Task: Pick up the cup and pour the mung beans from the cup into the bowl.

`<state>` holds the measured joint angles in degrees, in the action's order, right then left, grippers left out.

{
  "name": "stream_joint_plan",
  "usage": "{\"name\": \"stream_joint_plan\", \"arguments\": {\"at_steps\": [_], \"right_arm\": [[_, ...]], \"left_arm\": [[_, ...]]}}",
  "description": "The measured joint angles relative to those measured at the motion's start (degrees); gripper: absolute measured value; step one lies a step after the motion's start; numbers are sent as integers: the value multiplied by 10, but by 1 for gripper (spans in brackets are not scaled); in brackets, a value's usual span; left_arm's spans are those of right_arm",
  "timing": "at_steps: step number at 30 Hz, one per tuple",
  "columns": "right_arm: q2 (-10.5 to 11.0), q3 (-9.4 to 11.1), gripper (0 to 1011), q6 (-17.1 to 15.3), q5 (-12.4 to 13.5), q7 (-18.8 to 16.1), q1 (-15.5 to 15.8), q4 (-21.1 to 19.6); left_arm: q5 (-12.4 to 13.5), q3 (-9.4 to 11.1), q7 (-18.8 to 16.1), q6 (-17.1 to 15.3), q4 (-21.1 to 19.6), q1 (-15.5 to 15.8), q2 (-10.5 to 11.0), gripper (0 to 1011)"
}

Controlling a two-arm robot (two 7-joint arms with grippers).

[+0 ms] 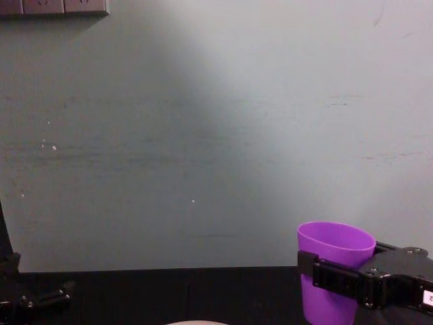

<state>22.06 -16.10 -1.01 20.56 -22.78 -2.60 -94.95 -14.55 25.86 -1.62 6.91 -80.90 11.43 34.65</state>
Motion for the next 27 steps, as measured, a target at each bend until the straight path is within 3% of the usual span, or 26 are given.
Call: {"name": "stream_joint_plan", "arguments": {"at_steps": [27], "right_arm": [[0,0,723,0,0,0,0,0]], "left_arm": [[0,0,0,0,0,0,0,1000]]}}
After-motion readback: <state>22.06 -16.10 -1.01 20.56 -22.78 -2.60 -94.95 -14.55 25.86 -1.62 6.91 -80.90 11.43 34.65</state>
